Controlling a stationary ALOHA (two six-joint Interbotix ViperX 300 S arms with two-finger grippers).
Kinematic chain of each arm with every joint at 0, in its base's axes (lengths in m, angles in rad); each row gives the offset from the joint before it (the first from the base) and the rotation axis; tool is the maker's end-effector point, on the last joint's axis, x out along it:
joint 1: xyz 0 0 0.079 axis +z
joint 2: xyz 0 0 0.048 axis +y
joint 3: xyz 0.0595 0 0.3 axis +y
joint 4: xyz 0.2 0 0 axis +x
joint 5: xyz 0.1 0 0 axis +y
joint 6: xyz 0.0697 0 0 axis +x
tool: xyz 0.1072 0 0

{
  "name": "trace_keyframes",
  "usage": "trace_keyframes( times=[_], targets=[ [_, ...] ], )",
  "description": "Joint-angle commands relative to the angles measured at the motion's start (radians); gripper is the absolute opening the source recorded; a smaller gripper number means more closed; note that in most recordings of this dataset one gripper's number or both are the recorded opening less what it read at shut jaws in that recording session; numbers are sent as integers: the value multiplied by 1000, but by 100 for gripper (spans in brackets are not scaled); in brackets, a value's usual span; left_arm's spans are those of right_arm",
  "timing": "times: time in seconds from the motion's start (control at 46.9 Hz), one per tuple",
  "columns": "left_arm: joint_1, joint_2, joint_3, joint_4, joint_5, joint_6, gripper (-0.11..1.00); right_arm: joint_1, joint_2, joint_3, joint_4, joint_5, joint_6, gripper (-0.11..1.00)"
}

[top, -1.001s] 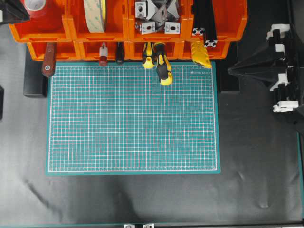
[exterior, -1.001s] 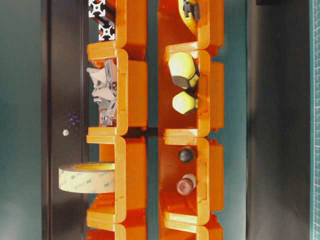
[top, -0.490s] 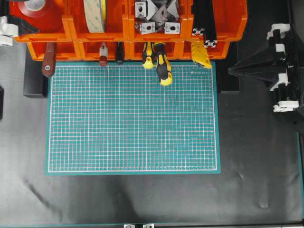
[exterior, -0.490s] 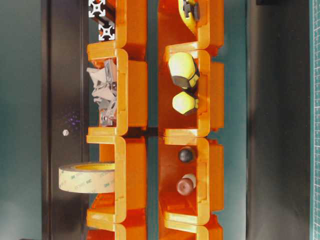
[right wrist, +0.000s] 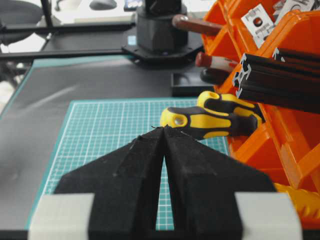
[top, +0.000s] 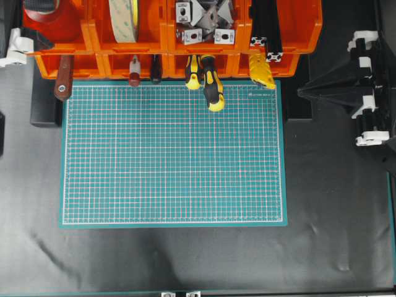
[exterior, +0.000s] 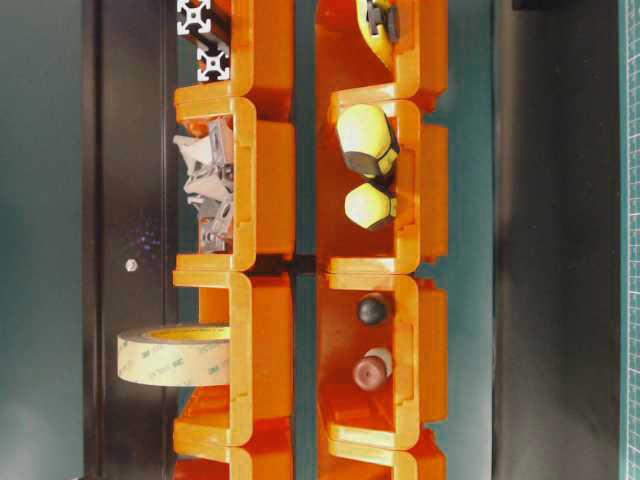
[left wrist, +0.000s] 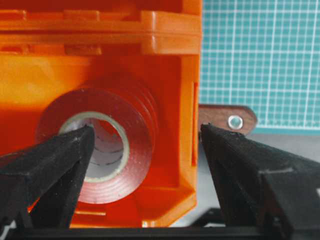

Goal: Pick vinyl tape from container rack with left arm.
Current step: 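Close the left gripper on the red vinyl tape roll's rim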

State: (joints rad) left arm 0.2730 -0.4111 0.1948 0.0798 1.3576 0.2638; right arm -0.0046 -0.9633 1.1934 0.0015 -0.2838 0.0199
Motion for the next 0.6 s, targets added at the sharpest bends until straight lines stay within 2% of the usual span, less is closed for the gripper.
trace_keyframes(
  times=[0.0,0.192,0.298,0.447,0.575],
  targets=[
    [11,-11,-9,3,-11,-2,82,-2,5,-20,2,-3,0,0],
    [20,-11,-2,3,-11,-2,81,-2,5,-20,3,-3,0,0],
    [20,-12,-3,3,-9,-2,77,-2,5,-20,3,-3,0,0],
    [20,-12,0,3,-5,6,60,-2,5,-20,3,-3,0,0],
    [20,-14,-2,3,-5,12,34,-2,5,-20,2,-3,0,0]
  ],
)
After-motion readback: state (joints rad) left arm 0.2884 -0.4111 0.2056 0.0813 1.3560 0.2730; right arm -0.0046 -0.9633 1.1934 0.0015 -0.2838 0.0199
